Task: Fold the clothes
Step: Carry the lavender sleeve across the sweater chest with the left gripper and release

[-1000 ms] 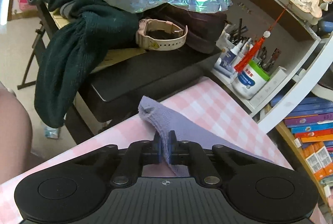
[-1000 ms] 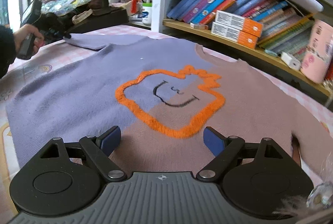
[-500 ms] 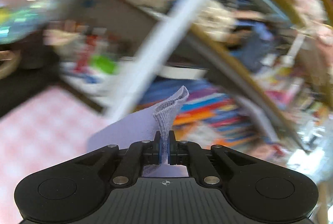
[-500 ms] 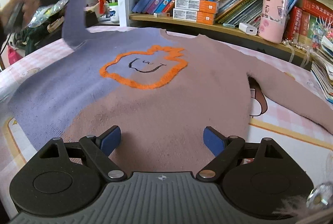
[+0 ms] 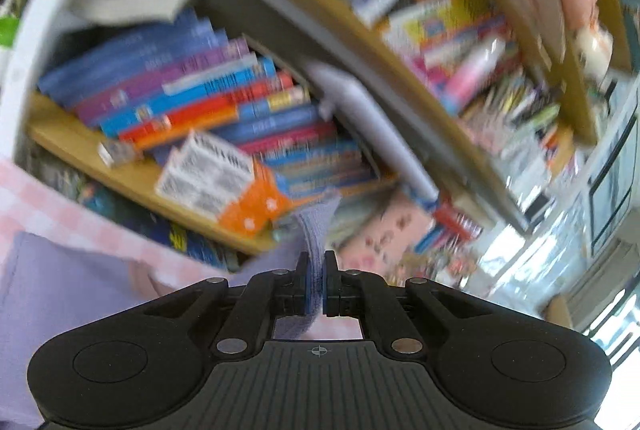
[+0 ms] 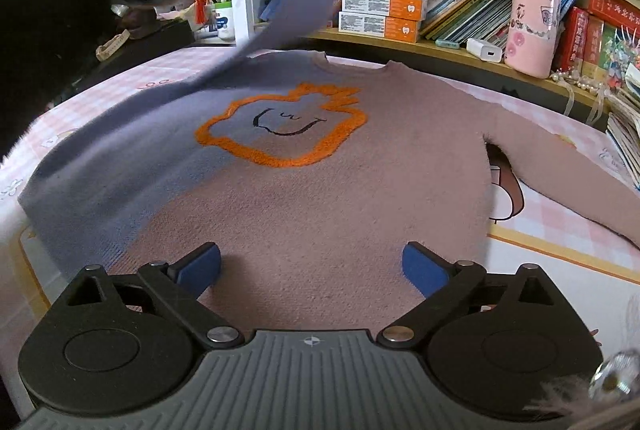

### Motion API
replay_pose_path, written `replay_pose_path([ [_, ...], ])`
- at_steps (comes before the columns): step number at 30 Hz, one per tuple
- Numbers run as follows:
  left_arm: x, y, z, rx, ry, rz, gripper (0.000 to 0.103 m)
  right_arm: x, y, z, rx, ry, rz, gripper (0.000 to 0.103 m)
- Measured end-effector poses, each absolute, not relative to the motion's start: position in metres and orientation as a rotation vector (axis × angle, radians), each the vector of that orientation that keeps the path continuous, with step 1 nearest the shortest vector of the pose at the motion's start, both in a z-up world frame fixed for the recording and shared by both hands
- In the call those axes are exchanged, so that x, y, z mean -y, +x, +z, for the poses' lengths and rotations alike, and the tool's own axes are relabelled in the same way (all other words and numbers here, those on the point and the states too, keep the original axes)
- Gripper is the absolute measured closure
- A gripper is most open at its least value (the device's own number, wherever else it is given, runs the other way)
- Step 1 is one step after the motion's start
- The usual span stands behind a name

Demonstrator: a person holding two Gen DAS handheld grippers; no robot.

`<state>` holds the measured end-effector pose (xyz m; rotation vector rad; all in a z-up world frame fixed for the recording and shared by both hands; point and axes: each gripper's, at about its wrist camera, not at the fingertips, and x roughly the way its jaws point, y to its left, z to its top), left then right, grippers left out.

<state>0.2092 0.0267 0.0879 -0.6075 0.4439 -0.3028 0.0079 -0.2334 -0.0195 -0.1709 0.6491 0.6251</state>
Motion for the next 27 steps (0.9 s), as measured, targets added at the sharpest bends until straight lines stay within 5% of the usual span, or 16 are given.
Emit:
replay_pose_path([
  [6, 0.010, 0.213, 0.052, -0.514, -0.571, -0.305, 0.096, 0.232, 0.007, -0.019, -0.649, -0.176, 0.625, 0.002],
  [10, 0.023, 0.201, 0.047, -0.553, -0.533, -0.339, 0.054, 0.232, 0.006, -0.020, -0.648, -0.178, 0.624, 0.002],
  [15, 0.017, 0.149, 0.048, -0.555, -0.278, -0.338, 0.043, 0.232, 0.006, -0.020, -0.647, -0.181, 0.623, 0.002],
  [17, 0.013, 0.123, 0.045, -0.558, -0.145, -0.316, 0.030, 0.231, 0.005, -0.020, -0.646, -0.185, 0.621, 0.002],
  [24, -0.001, 0.032, 0.037, -0.555, 0.316, -0.231, 0.022, 0.232, 0.006, -0.020, -0.645, -0.189, 0.618, 0.001],
  [27, -0.019, 0.002, 0.024, -0.580, 0.314, -0.200, 0.022, 0.231, 0.007, -0.020, -0.644, -0.193, 0.612, 0.000],
])
